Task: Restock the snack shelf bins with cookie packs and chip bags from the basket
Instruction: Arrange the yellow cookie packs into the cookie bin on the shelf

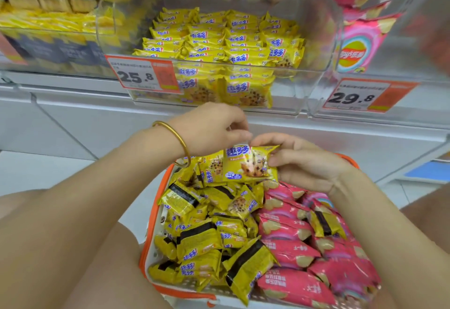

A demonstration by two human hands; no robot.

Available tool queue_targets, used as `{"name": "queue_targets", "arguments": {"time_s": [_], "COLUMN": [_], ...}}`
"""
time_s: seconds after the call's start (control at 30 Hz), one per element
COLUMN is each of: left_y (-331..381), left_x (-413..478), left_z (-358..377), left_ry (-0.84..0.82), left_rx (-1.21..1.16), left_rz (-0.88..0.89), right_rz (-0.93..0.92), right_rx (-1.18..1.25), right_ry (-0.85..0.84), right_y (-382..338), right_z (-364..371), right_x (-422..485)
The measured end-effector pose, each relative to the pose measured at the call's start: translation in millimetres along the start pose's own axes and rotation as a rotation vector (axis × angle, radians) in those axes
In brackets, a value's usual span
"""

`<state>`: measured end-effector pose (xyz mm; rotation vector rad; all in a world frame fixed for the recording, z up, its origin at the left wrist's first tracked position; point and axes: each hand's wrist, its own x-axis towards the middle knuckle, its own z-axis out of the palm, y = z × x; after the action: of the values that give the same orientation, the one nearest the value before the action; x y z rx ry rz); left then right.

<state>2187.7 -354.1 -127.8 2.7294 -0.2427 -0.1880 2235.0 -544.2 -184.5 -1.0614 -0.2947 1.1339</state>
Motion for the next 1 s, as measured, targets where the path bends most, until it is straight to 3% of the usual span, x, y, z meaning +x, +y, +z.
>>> {"name": "queue_targets", "arguments": {"time_s": [0.1,0.17,0.33,0.4,0.5,0.57,0.63,0.7,0.83,1.0], "left_y": [5.6,10.7,21.9,22.5,11.8,1.3,-5.0,-5.3,-6.8,-7.2], "left_x": [4.6,7.2,21.4,29.4,39.5,45.6,52.2,55.9,57.8,56.2], "left_z": [0.0,-3.0,-22.0,-30.1,-40.9,-42.2,-38.9,-31.7,-26.8,-26.0], "left_ry": [-0.128,-0.086,0.34,0.574,0.814,0.775,0.627,0.512,0.485,0.474], "left_rx": [-0.194,-0.335,-0.407,-0.46,-0.297,-0.057,0.119,0.241,0.335,0.348], "left_rz": [-0.067,-0.086,0.076,0.117,0.123,0.105,0.06,0.017,0.029,0.026], "right_rz": [-0.042,-0.055,-0.193,-0.277,-0.44,-0.413,-0.275,-0.097,0.225,0.249], "right_rx": [0.053,0.004,-0.724,-0.894,-1.089,-1.407,-1.687,-1.878,-2.083,-2.204], "right_ry": [0.012,0.048,0.277,0.375,0.614,0.842,0.995,0.991,0.831,0.608], "right_y": [-10.6,-19.5,-77.1,-107.5,-150.7,-169.9,-178.5,-179.1,-179.8,-180.6], "right_z": [-3.0,-3.1,25.6,40.9,49.7,49.0,50.6,52.0,41.8,24.7], "right_x": [-6.4,-11.8,-22.5,-20.3,-3.2,18.2,40.7,60.1,88.7,93.3]}}
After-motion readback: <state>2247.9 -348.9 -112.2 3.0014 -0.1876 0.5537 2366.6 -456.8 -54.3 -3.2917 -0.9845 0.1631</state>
